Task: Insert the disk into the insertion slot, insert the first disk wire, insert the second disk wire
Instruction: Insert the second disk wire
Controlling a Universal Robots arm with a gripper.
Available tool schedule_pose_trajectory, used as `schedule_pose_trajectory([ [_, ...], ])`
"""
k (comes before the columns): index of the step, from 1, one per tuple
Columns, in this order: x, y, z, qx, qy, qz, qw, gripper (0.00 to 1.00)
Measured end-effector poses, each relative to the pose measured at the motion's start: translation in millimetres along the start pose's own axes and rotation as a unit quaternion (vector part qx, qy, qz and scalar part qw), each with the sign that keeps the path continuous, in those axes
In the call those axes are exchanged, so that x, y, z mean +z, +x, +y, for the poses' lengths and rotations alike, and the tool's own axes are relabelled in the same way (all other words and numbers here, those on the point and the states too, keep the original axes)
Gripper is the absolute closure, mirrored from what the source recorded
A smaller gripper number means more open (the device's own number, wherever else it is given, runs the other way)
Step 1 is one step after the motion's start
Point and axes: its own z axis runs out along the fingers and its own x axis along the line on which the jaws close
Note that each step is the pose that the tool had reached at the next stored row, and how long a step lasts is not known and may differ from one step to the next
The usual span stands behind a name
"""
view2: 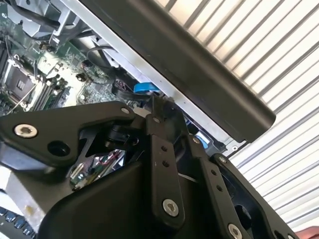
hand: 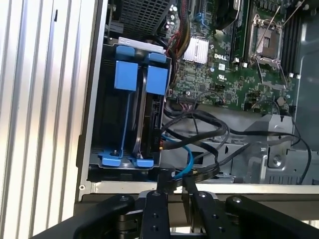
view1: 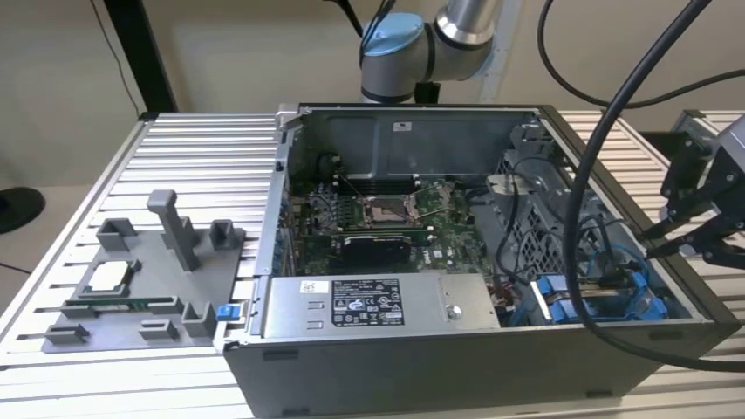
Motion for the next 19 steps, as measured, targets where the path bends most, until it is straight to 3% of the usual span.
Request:
schedule_pose_trajectory([
  [5, 1.7, 0.6, -0.1, -0.028, -0.0017, 0.0017, 0.9996, 0.0],
  [11, 4.1, 1.2, -0.2, -0.053, 0.0057, 0.0045, 0.9986, 0.0],
  [19, 3.8, 3.9, 0.1, -0.06, 0.005, 0.0008, 0.9982, 0.0],
])
